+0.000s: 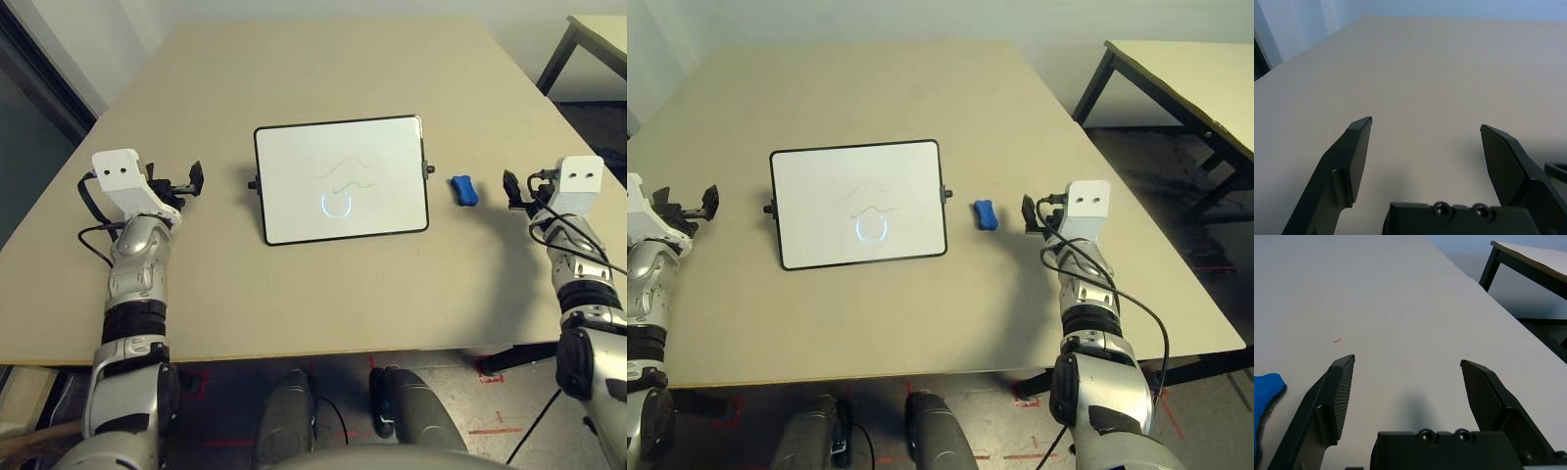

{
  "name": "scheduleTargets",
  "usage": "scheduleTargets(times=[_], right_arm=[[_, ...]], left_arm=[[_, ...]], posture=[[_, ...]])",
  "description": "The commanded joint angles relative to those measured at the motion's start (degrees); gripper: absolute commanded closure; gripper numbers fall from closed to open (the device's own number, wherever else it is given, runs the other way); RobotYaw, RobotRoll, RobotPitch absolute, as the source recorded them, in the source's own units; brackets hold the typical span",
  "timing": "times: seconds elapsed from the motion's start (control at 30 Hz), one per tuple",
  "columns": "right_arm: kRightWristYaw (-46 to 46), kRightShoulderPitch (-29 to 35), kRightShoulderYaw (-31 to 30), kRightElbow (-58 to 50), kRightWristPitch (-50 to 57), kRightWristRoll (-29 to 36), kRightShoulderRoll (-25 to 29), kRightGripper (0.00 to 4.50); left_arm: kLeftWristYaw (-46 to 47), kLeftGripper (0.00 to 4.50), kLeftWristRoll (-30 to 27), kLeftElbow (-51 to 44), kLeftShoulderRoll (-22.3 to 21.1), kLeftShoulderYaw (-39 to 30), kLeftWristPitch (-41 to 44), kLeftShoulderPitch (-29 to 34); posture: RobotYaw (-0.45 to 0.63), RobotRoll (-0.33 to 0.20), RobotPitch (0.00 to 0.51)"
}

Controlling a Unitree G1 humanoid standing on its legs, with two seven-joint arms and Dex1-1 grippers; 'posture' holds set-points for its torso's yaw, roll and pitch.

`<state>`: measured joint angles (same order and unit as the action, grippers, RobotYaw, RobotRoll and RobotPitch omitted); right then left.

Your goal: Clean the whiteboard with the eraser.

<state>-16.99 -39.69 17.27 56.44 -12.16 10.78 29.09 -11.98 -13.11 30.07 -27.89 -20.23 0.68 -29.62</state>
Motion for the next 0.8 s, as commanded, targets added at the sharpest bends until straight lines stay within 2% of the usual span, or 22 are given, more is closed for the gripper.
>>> scheduleTargets(times=[0.03,0.2,0.3,0.43,0.57,0.67,0.8], right_arm=[[0.20,0.66,0.40,-0.87,0.79,0.28,0.06,0.02],[-0.23,1.22,-0.04,-4.13,3.10,0.11,0.89,0.02],[-0.65,1.29,-1.05,-10.76,10.45,0.02,1.73,0.02],[-0.54,1.11,-2.46,-22.11,26.72,0.83,2.38,0.02],[-0.66,2.26,-3.88,-31.17,39.01,1.88,0.99,0.02],[-0.13,2.52,-4.92,-35.45,46.16,2.24,-0.82,0.02],[-0.80,2.73,-8.23,-38.39,53.34,1.21,-1.97,0.02]], left_arm=[[-0.49,0.00,0.37,3.13,0.15,0.38,0.03,-0.26],[-4.32,0.00,-0.20,5.00,-2.33,0.82,0.11,-4.27],[-12.63,0.00,-3.10,-0.52,-6.91,1.78,6.64,-5.65],[-24.58,0.00,-9.08,-14.18,-13.40,5.68,22.10,-5.82],[-31.92,0.00,-12.02,-21.22,-17.03,8.97,30.15,-5.54],[-35.79,0.00,-12.97,-24.43,-17.39,11.72,33.22,-6.01],[-36.52,0.00,-12.53,-26.64,-15.12,14.16,34.07,-6.11]], posture=[[-0.04,0.000,0.107],[-0.05,0.000,0.106],[-0.04,0.000,0.110],[-0.04,0.000,0.106],[-0.05,0.000,0.099],[-0.05,0.000,0.097],[-0.05,0.000,0.094]])
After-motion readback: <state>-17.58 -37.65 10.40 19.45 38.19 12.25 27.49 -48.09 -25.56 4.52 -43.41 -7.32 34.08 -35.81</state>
